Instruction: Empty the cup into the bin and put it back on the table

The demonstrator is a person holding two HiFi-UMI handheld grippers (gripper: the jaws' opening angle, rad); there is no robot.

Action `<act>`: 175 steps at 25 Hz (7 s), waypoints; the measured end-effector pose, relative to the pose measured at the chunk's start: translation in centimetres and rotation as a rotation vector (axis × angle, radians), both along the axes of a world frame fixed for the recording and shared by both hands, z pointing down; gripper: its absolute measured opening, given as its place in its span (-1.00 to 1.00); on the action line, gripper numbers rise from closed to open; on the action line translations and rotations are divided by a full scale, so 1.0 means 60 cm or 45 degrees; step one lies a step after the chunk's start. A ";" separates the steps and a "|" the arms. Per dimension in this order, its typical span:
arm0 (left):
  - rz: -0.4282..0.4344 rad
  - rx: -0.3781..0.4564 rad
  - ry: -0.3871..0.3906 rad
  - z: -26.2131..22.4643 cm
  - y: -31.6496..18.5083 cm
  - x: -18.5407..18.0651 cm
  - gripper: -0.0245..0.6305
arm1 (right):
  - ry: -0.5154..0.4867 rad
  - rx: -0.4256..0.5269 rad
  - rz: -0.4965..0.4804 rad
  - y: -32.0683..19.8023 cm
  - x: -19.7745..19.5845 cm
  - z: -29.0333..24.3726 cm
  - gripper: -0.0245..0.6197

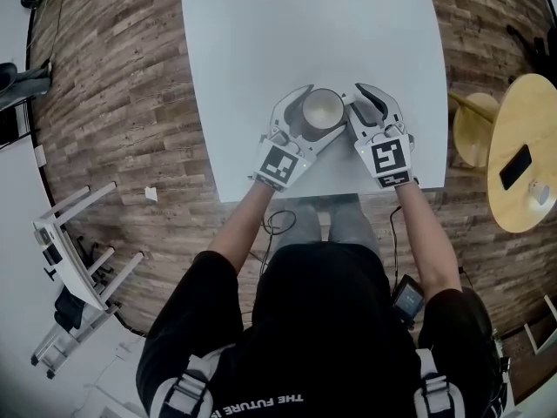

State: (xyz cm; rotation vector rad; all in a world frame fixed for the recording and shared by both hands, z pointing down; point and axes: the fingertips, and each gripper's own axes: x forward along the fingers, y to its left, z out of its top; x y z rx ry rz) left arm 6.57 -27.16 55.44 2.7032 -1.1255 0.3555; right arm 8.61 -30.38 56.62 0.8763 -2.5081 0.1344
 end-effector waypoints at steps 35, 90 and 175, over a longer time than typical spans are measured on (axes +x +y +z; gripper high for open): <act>-0.847 0.206 0.190 -0.326 0.318 -0.431 0.24 | -0.396 -0.239 -0.800 0.313 -0.457 -0.314 -0.77; -1.651 -0.478 0.991 0.058 0.709 -0.677 0.24 | 0.605 -0.737 -1.353 0.707 -0.721 0.072 -0.77; 0.127 -0.003 0.038 0.028 0.014 0.010 0.24 | -0.092 -0.143 0.048 0.030 0.013 0.029 -0.76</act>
